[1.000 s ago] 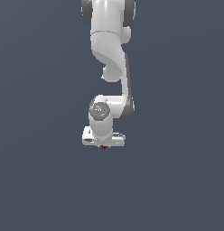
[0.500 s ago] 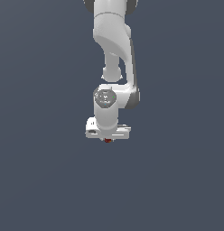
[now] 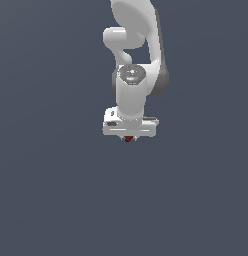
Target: Pick up the object and move it to a goal position.
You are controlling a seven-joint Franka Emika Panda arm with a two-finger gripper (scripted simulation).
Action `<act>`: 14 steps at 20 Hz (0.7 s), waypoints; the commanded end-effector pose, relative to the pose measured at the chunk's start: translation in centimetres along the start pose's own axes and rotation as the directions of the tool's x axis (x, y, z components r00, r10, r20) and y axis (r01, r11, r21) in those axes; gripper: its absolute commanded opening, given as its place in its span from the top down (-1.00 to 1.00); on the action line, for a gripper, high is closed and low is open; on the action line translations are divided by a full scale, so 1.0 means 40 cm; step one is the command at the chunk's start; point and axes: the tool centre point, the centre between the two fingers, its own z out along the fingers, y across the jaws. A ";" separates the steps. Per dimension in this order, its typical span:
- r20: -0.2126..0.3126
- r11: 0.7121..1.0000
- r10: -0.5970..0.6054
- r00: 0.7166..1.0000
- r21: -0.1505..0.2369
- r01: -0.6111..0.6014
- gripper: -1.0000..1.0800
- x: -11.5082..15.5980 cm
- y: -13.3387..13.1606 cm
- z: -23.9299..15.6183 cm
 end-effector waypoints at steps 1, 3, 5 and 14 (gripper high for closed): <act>-0.001 1.000 0.000 1.000 0.000 0.000 1.00 -0.024 -0.028 -0.063; -0.001 1.000 0.000 1.000 -0.001 0.000 1.00 -0.043 -0.051 -0.116; -0.001 1.000 0.000 1.000 -0.001 0.000 1.00 -0.062 -0.075 -0.171; -0.001 1.000 0.000 1.000 -0.002 0.000 1.00 -0.148 -0.184 -0.419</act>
